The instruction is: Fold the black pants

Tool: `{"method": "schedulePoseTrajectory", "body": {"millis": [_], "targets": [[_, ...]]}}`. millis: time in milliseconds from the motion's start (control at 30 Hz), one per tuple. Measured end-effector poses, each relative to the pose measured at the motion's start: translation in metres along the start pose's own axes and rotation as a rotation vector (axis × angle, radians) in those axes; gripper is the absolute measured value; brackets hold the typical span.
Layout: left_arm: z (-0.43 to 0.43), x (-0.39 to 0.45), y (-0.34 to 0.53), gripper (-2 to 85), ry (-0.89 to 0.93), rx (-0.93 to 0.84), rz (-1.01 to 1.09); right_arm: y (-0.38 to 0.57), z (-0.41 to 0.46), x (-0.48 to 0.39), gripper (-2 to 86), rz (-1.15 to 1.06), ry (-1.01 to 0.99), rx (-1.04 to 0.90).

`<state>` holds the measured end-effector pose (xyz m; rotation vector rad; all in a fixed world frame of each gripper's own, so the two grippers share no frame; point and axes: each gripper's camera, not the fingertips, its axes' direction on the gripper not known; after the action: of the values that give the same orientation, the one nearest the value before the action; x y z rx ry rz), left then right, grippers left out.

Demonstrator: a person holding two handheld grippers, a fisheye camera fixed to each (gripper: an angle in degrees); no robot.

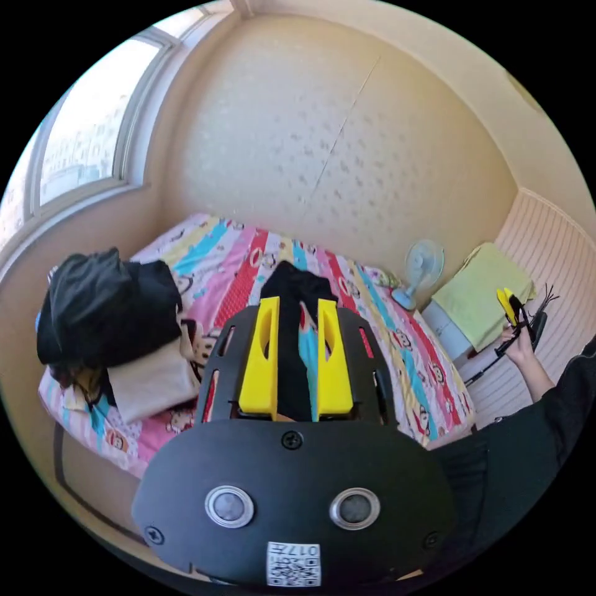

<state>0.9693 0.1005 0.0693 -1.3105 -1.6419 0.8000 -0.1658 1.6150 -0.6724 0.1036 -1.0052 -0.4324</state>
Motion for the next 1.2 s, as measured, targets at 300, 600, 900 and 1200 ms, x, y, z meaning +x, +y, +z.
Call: {"method": "schedulePoseTrajectory", "body": {"millis": [300,600,900,1200], "targets": [[0.045,-0.008,0.023,8.2,0.150,-0.300,-0.016,-0.048,0.074,-0.036,2.6,-0.080,-0.075,-0.232],[0.165,-0.024,-0.022,8.0,0.231,-0.568,0.044,-0.080,0.195,-0.040,1.4,-0.025,-0.184,-0.501],[0.294,-0.017,-0.021,13.3,0.188,-0.671,-0.001,-0.080,0.318,0.001,9.1,0.338,-0.338,-0.669],[0.369,-0.018,-0.012,12.3,0.226,-0.731,-0.242,-0.066,0.443,0.070,12.0,0.632,-0.317,-0.878]]}}
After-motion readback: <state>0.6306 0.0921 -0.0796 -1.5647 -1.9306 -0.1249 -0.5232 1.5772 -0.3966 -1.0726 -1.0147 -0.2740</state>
